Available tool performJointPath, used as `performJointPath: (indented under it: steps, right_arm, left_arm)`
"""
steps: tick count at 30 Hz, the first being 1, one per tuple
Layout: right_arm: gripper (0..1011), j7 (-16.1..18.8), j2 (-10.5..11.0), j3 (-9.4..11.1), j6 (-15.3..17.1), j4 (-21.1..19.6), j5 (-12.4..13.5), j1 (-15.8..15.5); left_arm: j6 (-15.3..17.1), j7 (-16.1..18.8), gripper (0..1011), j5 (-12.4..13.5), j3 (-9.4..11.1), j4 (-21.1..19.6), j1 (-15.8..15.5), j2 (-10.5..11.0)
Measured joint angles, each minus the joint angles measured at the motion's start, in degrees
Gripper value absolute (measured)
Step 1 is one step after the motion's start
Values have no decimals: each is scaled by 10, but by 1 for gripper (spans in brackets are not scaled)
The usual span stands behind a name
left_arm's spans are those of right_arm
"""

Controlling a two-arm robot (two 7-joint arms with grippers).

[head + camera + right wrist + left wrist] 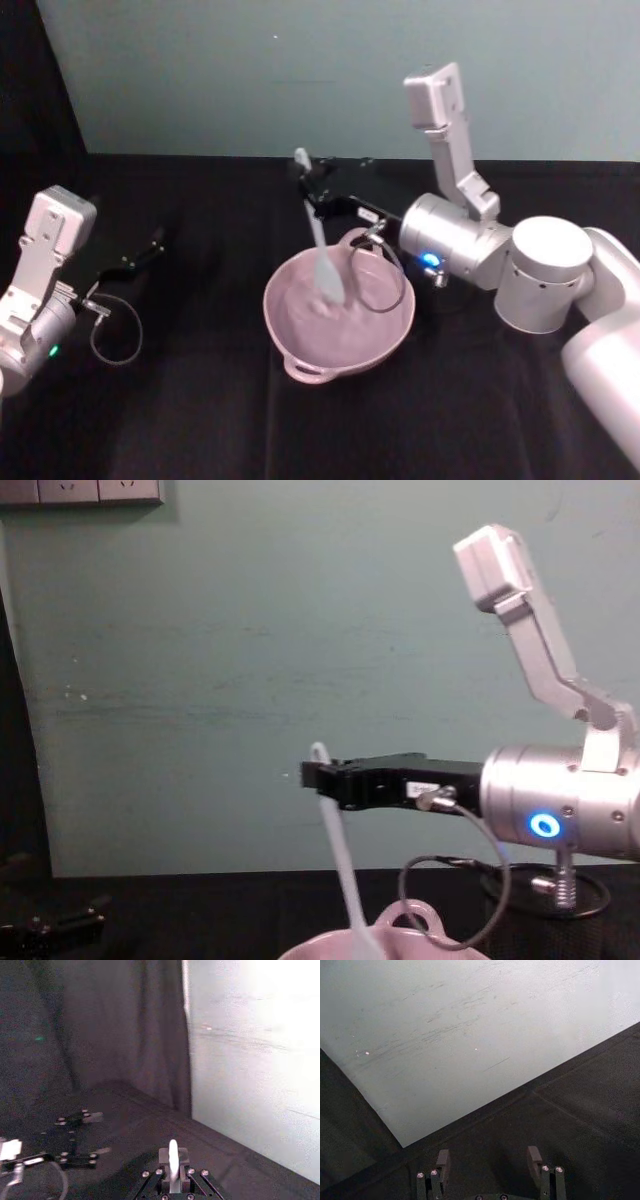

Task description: Use the one hand to pick up the spoon and stir the clear water in the bowl.

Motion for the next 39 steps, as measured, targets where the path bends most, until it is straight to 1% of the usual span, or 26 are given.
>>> performJointPath:
  steps: [3, 8, 11, 16, 20, 22, 23, 26, 27, 31, 35, 39]
  right_arm:
    - [110, -8, 7, 11, -1, 0, 2, -3]
    - [110, -19, 23, 28, 1, -18, 4, -18]
    - [110, -22, 32, 33, 6, -34, 4, -28]
    - [110, -22, 43, 35, 13, -59, 4, -42]
    - [110, -22, 47, 29, 19, -76, 0, -50]
    - [110, -19, 47, 21, 23, -84, -3, -53]
    - [110, -16, 46, 15, 25, -88, -5, -54]
    - [110, -10, 42, 4, 27, -93, -8, -55]
    - [110, -5, 39, -3, 28, -96, -8, -55]
    - [110, 2, 32, -18, 29, -102, -10, -55]
    - [110, 3, 29, -23, 29, -109, -10, -55]
    - [110, 2, 31, -20, 27, -123, -8, -57]
  left_arm:
    - [0, 0, 1011, 0, 0, 0, 0, 0]
    - [0, 0, 1011, 0, 0, 0, 0, 0]
    - [0, 0, 1011, 0, 0, 0, 0, 0]
    - [0, 0, 1011, 0, 0, 0, 0, 0]
    - [0, 0, 1011, 0, 0, 0, 0, 0]
    - [0, 0, 1011, 0, 0, 0, 0, 0]
    - [0, 0, 1011, 0, 0, 0, 0, 0]
    - [0, 0, 1011, 0, 0, 0, 0, 0]
    - [0, 0, 1011, 0, 0, 0, 0, 0]
    - [0, 0, 1011, 0, 0, 0, 0, 0]
    - [0, 0, 1011, 0, 0, 0, 0, 0]
    - [0, 0, 1011, 0, 0, 0, 0, 0]
